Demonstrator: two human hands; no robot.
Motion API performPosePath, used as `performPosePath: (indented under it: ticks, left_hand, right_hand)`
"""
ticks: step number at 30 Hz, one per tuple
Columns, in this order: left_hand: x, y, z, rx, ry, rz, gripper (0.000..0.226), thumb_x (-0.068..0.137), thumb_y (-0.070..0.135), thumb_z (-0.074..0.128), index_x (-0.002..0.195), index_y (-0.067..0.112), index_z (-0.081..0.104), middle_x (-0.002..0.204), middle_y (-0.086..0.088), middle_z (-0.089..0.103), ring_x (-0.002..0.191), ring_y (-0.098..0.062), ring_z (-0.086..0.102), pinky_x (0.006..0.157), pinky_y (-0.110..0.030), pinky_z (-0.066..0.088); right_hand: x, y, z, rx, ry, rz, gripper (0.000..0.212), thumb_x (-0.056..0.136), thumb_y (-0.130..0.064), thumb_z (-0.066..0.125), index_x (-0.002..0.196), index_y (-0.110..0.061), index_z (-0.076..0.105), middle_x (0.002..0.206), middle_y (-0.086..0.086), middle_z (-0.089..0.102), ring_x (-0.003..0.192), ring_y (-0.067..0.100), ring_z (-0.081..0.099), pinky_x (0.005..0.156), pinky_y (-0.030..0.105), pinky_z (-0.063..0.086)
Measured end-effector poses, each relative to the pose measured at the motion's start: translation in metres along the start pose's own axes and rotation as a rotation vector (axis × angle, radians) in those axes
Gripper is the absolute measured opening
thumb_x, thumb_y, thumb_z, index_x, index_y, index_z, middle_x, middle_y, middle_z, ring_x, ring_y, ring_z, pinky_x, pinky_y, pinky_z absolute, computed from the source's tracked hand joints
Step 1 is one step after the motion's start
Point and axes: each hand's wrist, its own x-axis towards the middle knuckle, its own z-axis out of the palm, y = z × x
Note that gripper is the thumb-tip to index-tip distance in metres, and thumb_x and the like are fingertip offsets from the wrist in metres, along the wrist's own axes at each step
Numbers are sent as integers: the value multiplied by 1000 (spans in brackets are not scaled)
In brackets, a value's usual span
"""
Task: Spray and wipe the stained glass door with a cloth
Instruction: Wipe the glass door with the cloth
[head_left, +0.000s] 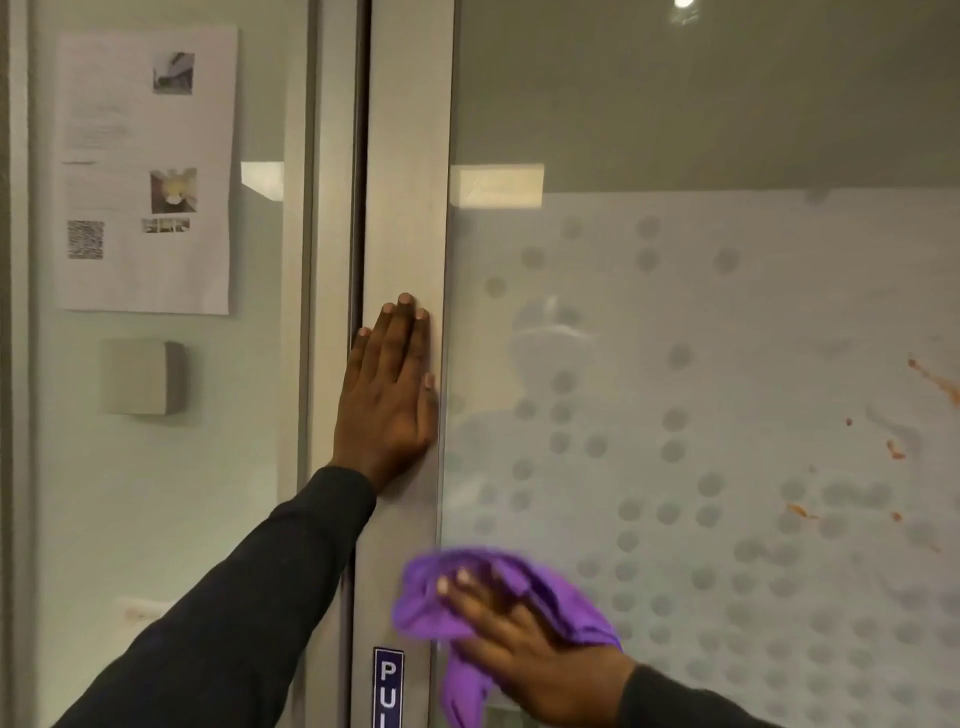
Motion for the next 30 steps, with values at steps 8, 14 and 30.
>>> performPosePath:
  ticks: [8,14,30]
  left_hand:
    - [0,2,-1,-2,-3,4,68,102,34,30,163,10,10,172,-10,4,160,-24,3,130,-46,6]
    - [1,2,-2,5,8,-4,71,100,31,35,163,11,9,172,-10,4,160,-22,2,130,-42,1]
    - [0,1,-3,-14,-18,-15,71,101,32,33,163,13,5,172,-10,2,160,-21,-1,130,-44,3]
  right_hand:
    - [39,78,-87,-37,38,-112,53,102,-12,51,154,-18,42,166,10,25,155,32,16,126,49,18]
    - [95,157,-167,-298,316,370,63,99,-35,45,158,-17,33,167,15,24,156,34,18,125,57,13]
    - [-45,0,-30,653,-240,139,46,109,-34,38,156,-36,38,166,-18,25,155,5,15,128,46,14]
